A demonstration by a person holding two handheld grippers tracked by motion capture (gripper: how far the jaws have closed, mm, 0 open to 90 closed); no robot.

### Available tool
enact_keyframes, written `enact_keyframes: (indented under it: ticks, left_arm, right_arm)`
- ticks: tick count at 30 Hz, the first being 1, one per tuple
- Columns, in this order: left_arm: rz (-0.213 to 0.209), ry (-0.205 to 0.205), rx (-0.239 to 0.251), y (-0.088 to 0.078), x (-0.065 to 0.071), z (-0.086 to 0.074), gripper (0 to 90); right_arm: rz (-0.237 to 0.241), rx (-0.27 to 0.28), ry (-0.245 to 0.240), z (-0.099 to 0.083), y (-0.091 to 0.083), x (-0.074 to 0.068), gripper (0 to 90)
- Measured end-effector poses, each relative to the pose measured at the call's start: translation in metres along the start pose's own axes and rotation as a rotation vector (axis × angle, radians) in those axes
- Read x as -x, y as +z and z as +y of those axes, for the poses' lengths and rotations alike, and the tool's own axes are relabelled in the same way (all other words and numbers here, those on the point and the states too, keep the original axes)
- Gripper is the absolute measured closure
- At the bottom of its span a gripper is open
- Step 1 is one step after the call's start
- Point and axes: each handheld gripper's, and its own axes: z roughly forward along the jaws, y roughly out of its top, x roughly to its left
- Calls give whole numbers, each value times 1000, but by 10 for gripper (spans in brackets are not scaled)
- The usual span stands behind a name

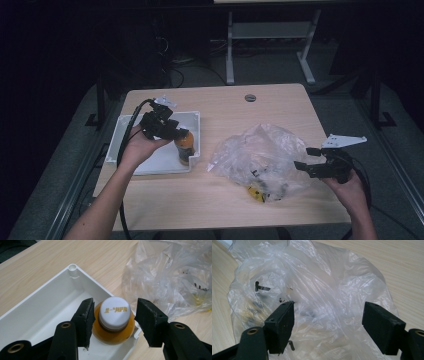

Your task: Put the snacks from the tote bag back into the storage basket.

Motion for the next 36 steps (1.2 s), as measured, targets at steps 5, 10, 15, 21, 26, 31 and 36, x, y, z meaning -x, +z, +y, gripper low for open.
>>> enact_keyframes:
  ticks: [5, 10, 15, 21, 26, 31, 36]
  left_arm:
    - [1, -11, 12, -3, 0, -2, 476]
    - [-1, -11, 18, -4, 0, -3, 477]
    - [-3, -8, 25, -6, -1, -5, 476]
    - [-1, -12, 30, -9, -3, -8, 476]
    - [-1, -15, 34, -12, -5, -13, 476]
    - [1, -23, 43, -15, -7, -19, 476]
    - [5, -24, 46, -17, -8, -24, 476]
  right_arm:
    - [0, -2, -1, 0, 1, 0, 254]
    - [-1, -4, 5, -1, 1, 1, 254]
    - [-3, -5, 7, -1, 1, 1, 254]
    - [-3, -6, 8, -2, 1, 1, 253]
    - [-2, -7, 10, -2, 2, 1, 253]
    - [-2, -9, 11, -2, 2, 0, 253]
    - [-4, -6, 6, -3, 2, 0, 252]
